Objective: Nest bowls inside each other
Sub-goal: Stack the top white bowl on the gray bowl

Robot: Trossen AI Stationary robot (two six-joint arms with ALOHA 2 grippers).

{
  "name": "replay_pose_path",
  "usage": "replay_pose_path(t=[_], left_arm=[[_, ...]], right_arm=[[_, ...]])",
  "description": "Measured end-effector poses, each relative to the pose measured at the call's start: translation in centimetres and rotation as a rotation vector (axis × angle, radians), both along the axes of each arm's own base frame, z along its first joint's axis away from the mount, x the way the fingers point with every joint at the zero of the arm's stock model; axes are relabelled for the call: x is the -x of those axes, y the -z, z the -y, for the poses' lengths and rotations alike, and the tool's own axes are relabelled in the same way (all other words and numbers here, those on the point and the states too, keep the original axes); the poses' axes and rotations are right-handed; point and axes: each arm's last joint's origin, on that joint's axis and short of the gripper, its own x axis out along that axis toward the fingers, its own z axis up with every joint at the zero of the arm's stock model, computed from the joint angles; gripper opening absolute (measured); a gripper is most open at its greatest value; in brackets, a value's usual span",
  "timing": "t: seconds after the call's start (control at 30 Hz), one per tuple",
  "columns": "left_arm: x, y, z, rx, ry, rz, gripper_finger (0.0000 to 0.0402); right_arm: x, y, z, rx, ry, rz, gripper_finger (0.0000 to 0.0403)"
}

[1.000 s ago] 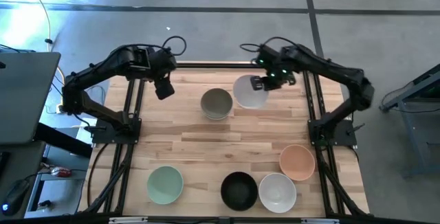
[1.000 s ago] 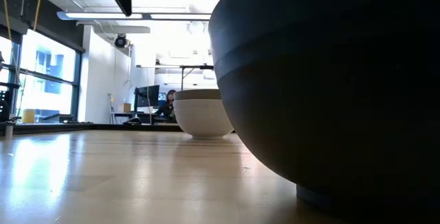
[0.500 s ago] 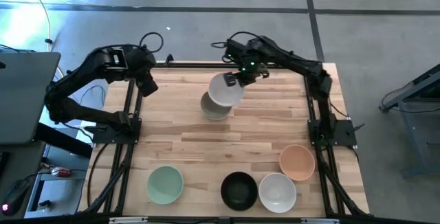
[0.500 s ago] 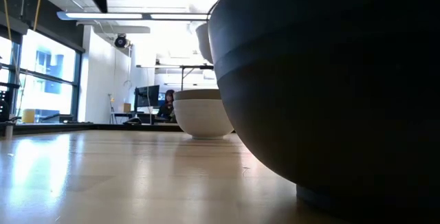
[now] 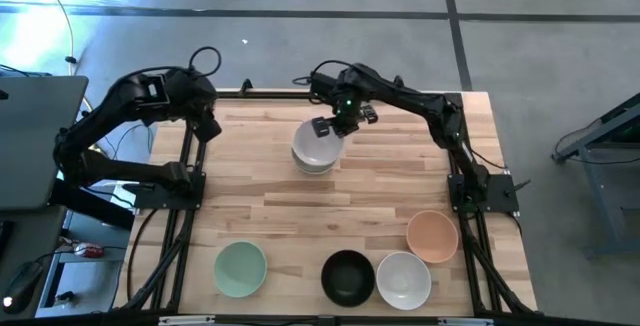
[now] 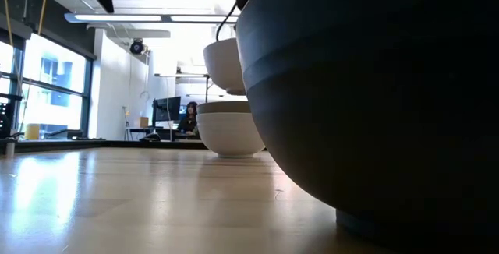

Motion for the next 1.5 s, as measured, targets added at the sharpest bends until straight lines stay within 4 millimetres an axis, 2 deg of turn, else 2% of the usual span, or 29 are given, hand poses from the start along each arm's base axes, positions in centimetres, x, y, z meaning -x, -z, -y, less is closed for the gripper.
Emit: replay_pose_path(t=[0.47, 1.0, 1.5], left_arm=[[-0.3, -0.1, -0.1, 0.008, 0.032, 0.032, 0.0177], [-0.4, -0.1, -0.1, 0.009, 0.044, 0.045, 0.0177], [-0.5, -0.2, -0.1, 0.008, 0.058, 0.055, 0.0177]], right_arm=[[-1.1, 0.5, 0.5, 0.053, 0.048, 0.054, 0.0000], [-2.8, 4.0, 0.7, 0.010, 0.020, -0.002, 0.0000], [-2.4, 4.1, 1.2, 0.056, -0.012, -0.036, 0.0000]])
